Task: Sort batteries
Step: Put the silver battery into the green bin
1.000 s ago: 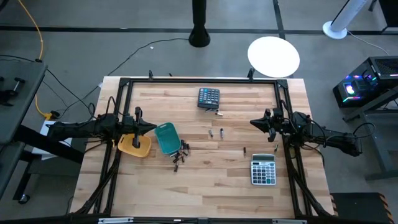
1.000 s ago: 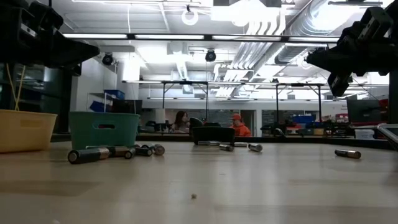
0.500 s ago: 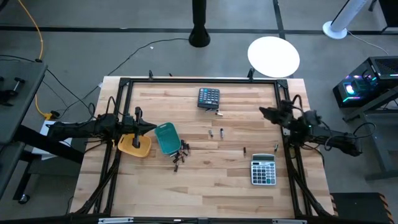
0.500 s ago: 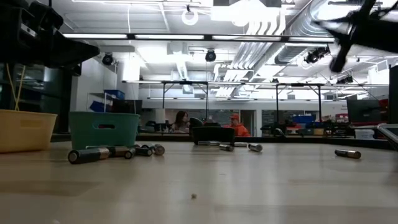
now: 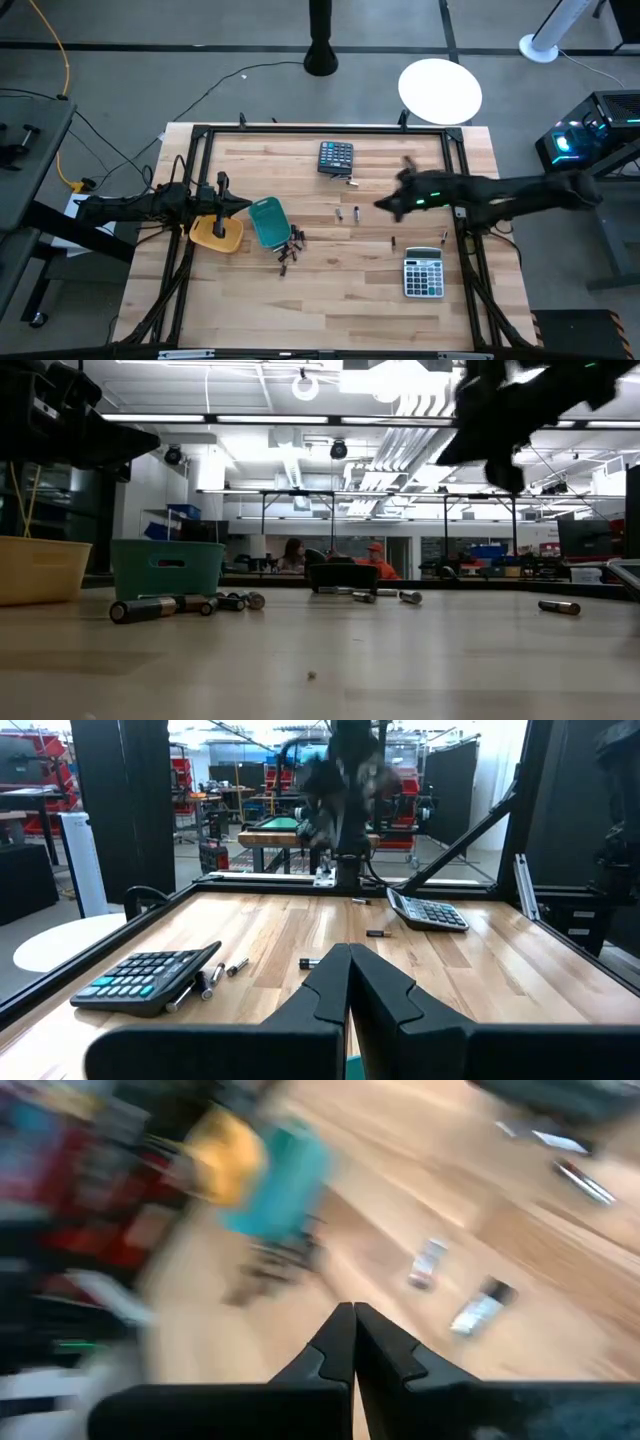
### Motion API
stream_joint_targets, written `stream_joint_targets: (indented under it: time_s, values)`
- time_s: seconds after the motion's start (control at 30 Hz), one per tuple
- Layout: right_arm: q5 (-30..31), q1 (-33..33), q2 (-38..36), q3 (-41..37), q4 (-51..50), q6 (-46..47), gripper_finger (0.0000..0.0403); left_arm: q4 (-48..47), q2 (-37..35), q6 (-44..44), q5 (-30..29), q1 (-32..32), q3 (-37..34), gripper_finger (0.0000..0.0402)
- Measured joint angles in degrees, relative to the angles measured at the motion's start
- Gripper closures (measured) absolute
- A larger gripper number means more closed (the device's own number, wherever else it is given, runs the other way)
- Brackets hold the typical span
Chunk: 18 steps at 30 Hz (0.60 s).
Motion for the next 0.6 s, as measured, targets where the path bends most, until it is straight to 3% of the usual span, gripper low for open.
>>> stream_joint_targets:
  time_s: [0.27, 0.6]
  values:
    - [2.4, -0.6, 27.1, 16.7, -13.0, 0.1, 0.038, 0.0, 0.0, 0.0, 0.0, 0.0, 0.0, 0.0401]
    - [5.4, -0.6, 47.5, 37.0, -37.1, 2.8, 0.0268, 0.0, 0.0, 0.0, 0.0, 0.0, 0.0, 0.0401]
